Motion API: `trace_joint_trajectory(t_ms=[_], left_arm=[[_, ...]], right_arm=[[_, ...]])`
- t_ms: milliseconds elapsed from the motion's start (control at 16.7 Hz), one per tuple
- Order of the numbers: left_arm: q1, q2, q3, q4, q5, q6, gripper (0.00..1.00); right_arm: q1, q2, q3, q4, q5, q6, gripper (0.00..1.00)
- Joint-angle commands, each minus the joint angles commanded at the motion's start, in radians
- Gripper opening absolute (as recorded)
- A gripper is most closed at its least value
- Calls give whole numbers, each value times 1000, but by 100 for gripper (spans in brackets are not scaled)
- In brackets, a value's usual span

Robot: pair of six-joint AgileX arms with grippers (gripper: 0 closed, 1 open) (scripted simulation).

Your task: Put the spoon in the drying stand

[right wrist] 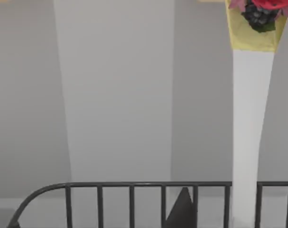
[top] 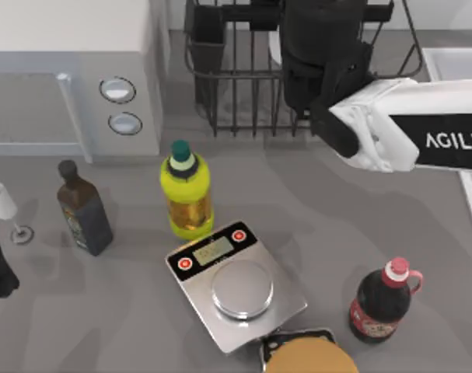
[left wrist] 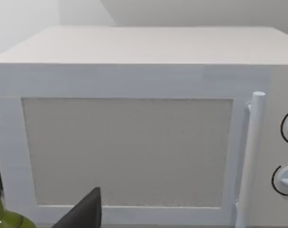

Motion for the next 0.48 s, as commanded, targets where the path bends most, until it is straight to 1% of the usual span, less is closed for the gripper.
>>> trace_joint_trajectory(t_ms=[360,420,480], left_arm=[[0,0,0,0,0,0,100],[0,0,0,0,0,0,100],[0,0,0,0,0,0,100]], right_arm=[[0,0,0,0,0,0,98],[0,0,0,0,0,0,100],[0,0,0,0,0,0,100]])
